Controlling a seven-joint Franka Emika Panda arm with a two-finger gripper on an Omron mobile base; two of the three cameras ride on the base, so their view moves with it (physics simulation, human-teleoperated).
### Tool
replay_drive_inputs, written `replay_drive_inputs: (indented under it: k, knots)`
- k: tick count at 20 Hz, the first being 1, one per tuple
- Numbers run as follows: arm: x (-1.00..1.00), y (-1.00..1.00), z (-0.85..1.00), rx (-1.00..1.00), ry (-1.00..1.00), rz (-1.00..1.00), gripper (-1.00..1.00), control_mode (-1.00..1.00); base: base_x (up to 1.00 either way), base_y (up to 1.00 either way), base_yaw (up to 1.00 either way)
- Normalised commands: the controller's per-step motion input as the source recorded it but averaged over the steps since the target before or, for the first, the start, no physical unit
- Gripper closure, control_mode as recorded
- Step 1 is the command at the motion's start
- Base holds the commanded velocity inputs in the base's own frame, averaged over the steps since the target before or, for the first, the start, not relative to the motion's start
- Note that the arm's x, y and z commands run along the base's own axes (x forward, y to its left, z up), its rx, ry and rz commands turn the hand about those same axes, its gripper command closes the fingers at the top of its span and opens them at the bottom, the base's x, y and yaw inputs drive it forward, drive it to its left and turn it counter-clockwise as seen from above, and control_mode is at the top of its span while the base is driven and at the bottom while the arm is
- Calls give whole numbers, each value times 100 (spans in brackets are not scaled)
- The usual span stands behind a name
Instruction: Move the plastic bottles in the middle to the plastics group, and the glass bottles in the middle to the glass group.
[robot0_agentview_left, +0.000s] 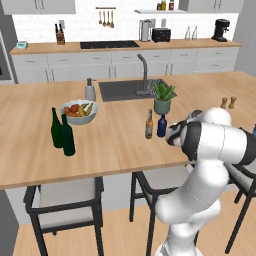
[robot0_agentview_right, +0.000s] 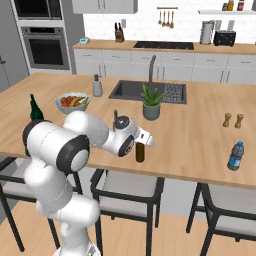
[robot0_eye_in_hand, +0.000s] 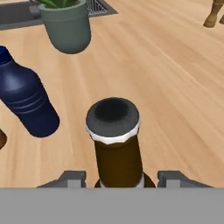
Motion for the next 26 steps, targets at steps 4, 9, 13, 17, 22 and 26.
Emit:
replay_drive_inputs:
  k: [4, 9, 13, 17, 22, 26]
  knots:
    - [0, -1, 0, -1, -12, 17, 100, -100, 0, 0, 0]
    - [-37, 2, 14, 0, -6, 30, 100, -100, 0, 0, 0]
    - [-49, 28, 17, 0, 0, 45, 100, -100, 0, 0, 0]
    - [-28, 55, 15, 0, 0, 43, 100, -100, 0, 0, 0]
    - [-1, 69, 30, 0, 3, 38, 100, -100, 0, 0, 0]
    - [0, 70, 38, 0, 14, 33, 100, -100, 0, 0, 0]
